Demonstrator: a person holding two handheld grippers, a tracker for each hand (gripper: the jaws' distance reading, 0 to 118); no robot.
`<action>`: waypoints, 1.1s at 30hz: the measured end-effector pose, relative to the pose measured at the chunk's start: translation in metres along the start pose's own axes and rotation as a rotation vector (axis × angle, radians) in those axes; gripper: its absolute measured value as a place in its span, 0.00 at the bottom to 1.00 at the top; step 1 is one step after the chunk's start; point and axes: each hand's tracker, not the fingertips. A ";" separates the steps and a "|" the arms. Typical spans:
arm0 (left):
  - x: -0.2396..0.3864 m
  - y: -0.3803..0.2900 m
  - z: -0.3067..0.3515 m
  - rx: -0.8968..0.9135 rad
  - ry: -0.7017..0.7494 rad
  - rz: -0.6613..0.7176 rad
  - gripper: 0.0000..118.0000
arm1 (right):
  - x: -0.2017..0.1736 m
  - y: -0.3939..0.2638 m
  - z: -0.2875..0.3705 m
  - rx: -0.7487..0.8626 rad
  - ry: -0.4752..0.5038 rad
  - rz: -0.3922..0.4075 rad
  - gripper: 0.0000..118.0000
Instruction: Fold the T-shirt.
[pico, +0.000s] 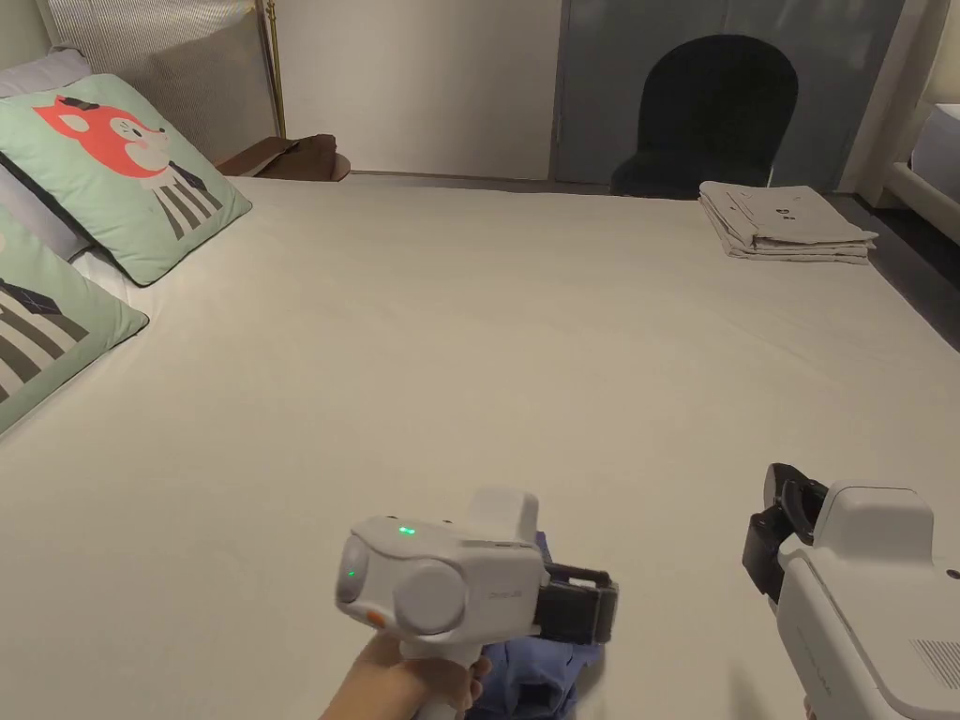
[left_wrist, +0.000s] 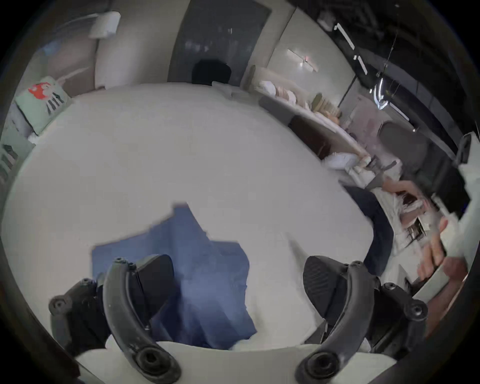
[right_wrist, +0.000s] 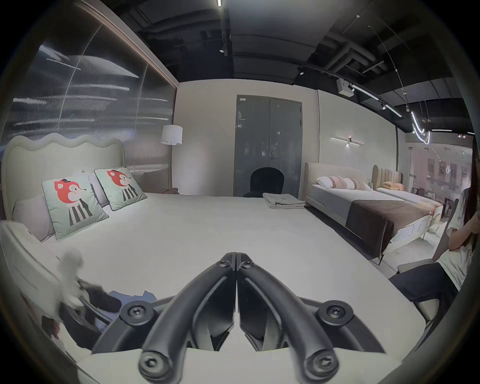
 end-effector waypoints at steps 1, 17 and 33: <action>-0.002 -0.001 0.012 0.077 0.040 -0.014 0.86 | 0.000 0.001 0.000 0.002 -0.002 0.000 0.00; -0.075 -0.052 0.037 0.270 0.391 0.041 0.00 | -0.010 0.002 0.004 0.005 0.023 0.009 0.00; 0.012 -0.082 -0.052 0.084 0.278 -0.147 0.00 | 0.016 -0.003 0.008 -0.007 -0.021 -0.002 0.00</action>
